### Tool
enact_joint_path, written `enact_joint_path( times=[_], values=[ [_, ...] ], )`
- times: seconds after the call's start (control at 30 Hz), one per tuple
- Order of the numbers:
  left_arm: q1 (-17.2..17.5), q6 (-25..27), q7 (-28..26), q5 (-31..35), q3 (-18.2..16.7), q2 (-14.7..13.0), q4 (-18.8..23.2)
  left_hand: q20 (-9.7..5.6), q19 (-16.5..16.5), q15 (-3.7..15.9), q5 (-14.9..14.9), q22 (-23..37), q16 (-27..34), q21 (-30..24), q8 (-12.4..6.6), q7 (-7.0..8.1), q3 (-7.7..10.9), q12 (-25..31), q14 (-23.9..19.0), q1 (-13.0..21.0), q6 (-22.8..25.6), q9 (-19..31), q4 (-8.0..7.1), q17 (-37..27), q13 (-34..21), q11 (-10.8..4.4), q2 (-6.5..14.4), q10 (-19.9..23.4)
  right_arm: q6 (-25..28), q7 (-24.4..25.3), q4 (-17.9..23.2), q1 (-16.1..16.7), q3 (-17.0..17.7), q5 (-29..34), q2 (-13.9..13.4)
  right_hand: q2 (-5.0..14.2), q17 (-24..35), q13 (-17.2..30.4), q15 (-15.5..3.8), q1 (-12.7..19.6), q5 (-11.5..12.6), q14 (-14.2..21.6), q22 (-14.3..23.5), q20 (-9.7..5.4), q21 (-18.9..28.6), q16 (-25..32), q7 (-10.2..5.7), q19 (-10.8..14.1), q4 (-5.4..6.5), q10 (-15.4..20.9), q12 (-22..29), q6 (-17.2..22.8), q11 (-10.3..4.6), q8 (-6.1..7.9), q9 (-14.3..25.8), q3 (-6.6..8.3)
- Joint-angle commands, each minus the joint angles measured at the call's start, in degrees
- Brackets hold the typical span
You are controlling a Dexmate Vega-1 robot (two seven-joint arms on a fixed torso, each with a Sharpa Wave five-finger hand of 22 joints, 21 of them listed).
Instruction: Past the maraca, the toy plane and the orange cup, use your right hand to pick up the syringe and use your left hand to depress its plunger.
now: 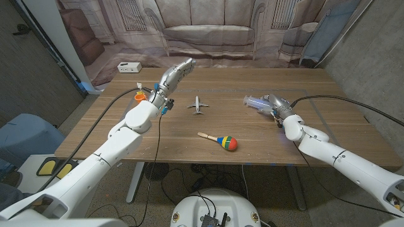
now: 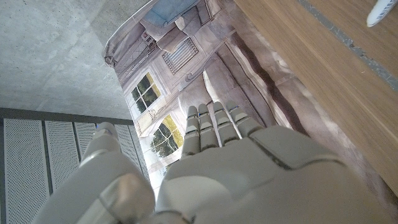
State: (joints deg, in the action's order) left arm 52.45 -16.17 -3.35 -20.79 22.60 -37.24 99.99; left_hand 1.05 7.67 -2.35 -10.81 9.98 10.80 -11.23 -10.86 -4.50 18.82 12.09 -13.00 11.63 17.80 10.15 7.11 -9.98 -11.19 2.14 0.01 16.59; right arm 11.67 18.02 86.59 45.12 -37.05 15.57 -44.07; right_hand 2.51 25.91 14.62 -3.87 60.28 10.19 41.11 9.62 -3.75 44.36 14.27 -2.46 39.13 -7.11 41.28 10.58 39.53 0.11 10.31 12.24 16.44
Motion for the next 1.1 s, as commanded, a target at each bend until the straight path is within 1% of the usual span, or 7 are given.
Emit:
enact_joint_path(
  times=[0.03, 0.23, 0.43, 0.77, 0.87, 0.9, 1.1],
  values=[
    [0.34, -0.09, -0.10, -0.10, -0.25, -0.17, 0.31, 0.17, -0.07, -0.14, 0.17, 0.20, -0.11, 0.01, 0.00, -0.02, -0.12, 0.09, -0.32, 0.22, 0.64, 0.19, -0.03, -0.22, -0.16, -0.15, 0.18, 0.47, 0.72, -0.53, 1.16, 0.23, -0.58, 1.43, -1.12, -3.27, -0.54, -0.15, 1.97, -3.28, 0.04, -4.23, 0.06, 1.51, -1.93, -1.73, -0.22, -3.02, 0.61, -4.01, -0.12, -4.07, 0.88, -0.13, -0.03, -1.91],
    [0.37, -0.18, 0.00, -0.13, -0.29, -0.24, 0.31, 0.19, -0.12, -0.15, 0.19, 0.21, -0.10, 0.02, 0.01, 0.00, -0.14, 0.07, -0.32, 0.22, 0.66, 0.19, -0.05, -0.22, -0.16, -0.18, 0.25, 0.47, 1.11, -1.02, 1.98, 0.46, -0.49, 1.84, -1.70, -4.94, -1.96, -0.41, 4.34, -7.74, 1.18, -10.90, 0.01, 3.25, -5.56, -3.61, -0.72, -7.37, 1.59, -10.81, -0.34, -9.65, 1.63, -0.10, -0.07, -3.32],
    [0.35, -0.30, 0.13, -0.19, -0.30, -0.23, 0.27, 0.17, -0.13, -0.12, 0.20, 0.21, -0.08, 0.02, 0.01, -0.05, -0.16, 0.08, -0.36, 0.23, 0.66, 0.19, -0.05, -0.22, -0.16, -0.20, 0.27, 0.51, 1.21, -1.23, 2.75, 0.73, -0.21, 2.12, -2.20, -6.11, -3.18, -0.63, 6.08, -10.58, 1.74, -17.76, -0.01, 4.73, -9.04, -4.15, 0.00, -11.29, 1.93, -15.72, -0.17, -15.33, 2.66, -0.20, -0.16, -4.20],
    [0.22, -0.39, 0.20, -0.21, -0.31, -0.17, 0.10, 0.23, -0.12, -0.17, 0.20, 0.21, -0.07, 0.01, 0.01, -0.04, -0.17, 0.08, -0.37, 0.25, 0.70, 0.19, -0.04, -0.22, -0.16, -0.24, 0.30, 0.52, 1.69, 1.44, 4.00, 2.55, 2.11, 0.49, -1.85, -6.11, -3.73, -0.79, 6.60, -13.94, 1.92, -19.94, 0.02, 5.51, -10.72, -3.55, 0.34, -12.29, 3.21, -17.71, 0.16, -17.98, 2.73, 0.09, -0.20, -5.14],
    [0.05, -0.38, 0.44, -0.35, -0.24, -0.13, -0.05, 0.24, -0.11, -0.18, 0.20, 0.21, -0.07, 0.00, 0.01, 0.01, -0.18, 0.07, -0.38, 0.26, 0.69, 0.19, -0.04, -0.22, -0.16, -0.40, 0.31, 0.52, 1.20, 2.85, 4.06, 3.08, 2.79, 0.08, -1.62, -5.42, -3.85, -0.87, 6.60, -17.08, 1.81, -20.05, 0.09, 5.59, -11.30, -3.03, 0.24, -12.17, 4.82, -17.59, 0.57, -17.21, 2.95, 0.79, -0.20, -5.94],
    [0.00, -0.39, 0.47, -0.35, -0.20, -0.09, -0.11, 0.26, -0.12, -0.18, 0.20, 0.21, -0.07, 0.00, 0.02, -0.01, -0.18, 0.06, -0.37, 0.26, 0.68, 0.19, -0.04, -0.22, -0.16, -0.33, 0.31, 0.49, 0.95, 3.12, 3.94, 3.18, 3.03, -0.29, -1.45, -4.39, -4.01, -0.98, 6.52, -20.13, 1.66, -20.42, 0.11, 5.62, -12.07, -2.73, -0.33, -12.40, 6.43, -17.52, 0.82, -16.22, 3.04, 1.29, -0.23, -6.58],
    [-0.13, -0.33, 0.52, -0.37, -0.10, -0.01, -0.28, 0.27, -0.16, -0.20, 0.20, 0.21, -0.08, 0.02, 0.02, -0.03, -0.18, 0.04, -0.35, 0.27, 0.69, 0.19, -0.04, -0.22, -0.16, -0.14, 0.33, 0.45, -2.80, 3.73, 3.21, 4.05, 4.85, -3.81, -0.99, -2.78, -4.68, -1.29, 5.67, -25.34, 1.63, -22.82, 0.04, 6.22, -14.95, -3.01, 0.02, -15.68, 9.03, -16.75, 1.25, -14.32, 3.81, 1.87, -0.29, -7.71]
  ],
)
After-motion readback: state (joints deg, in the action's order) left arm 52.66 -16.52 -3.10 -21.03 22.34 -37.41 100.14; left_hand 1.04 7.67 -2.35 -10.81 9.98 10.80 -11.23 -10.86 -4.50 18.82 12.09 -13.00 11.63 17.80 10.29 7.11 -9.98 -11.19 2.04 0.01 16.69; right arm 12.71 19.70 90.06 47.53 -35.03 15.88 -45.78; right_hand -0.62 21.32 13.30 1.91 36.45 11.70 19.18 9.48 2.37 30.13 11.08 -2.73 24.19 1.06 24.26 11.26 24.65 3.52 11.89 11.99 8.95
